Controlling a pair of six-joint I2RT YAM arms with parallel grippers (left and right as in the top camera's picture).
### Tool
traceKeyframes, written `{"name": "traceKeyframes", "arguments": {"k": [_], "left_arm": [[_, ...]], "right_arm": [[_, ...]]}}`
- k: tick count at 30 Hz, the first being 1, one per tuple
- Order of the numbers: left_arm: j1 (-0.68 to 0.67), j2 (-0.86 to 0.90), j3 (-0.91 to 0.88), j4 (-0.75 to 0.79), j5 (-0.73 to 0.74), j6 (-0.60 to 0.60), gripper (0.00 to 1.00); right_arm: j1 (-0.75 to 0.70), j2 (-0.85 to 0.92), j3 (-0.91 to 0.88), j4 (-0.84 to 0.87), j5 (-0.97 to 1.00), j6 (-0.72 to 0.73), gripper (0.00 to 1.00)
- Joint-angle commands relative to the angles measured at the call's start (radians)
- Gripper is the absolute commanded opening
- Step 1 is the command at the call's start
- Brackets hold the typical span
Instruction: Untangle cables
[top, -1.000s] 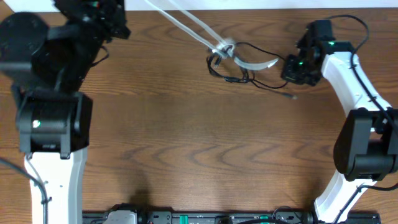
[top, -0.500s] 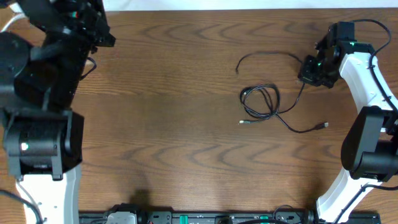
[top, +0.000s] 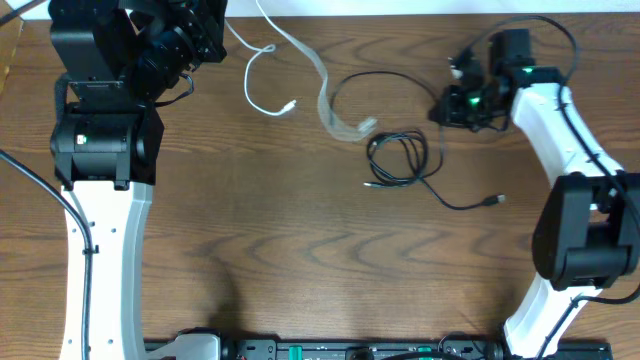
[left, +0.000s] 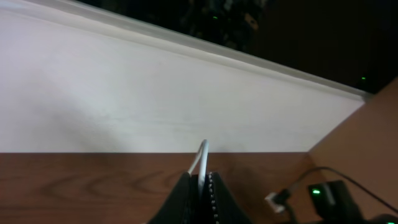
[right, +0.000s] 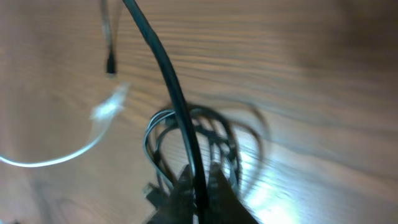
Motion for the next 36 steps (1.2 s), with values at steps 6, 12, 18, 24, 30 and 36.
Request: {"name": "traceKeyframes", "arguments": {"k": [6,12,18,24,30,36], "left_arm": [[-0.012,-0.011,0.018,-0.01,0.148,-0.023,0.07],[-0.1,0.018,0.018,-0.05,0.155,-0.023,0.08],[-0.162,0.042,0.019,-0.038,0.262,-0.008,0.07],[-0.148,0.048,0.019,-0.028,0.477,-0.04,0.07],[-0.143,0.048,0.019,-0.028,0.498,-0.119,0.08],[-0.143,0.048,0.019,-0.028,0.553,-0.151,0.08]], "right_arm": [[0.064,-0.01,0.123,-0.023,-0.195,-0.082,0.99],[0.064,-0.063,0.301,-0.138,-0.311,-0.241,0.99],[0.065,-0.135,0.347,-0.151,-0.436,-0.414,0.99],[0.071,-0.191,0.347,-0.156,-0.605,-0.59,0.99],[0.09,-0.199,0.347,-0.155,-0.717,-0.671,0.99],[0.152,-0.198,0.347,-0.141,-0.696,-0.67,0.8]]}}
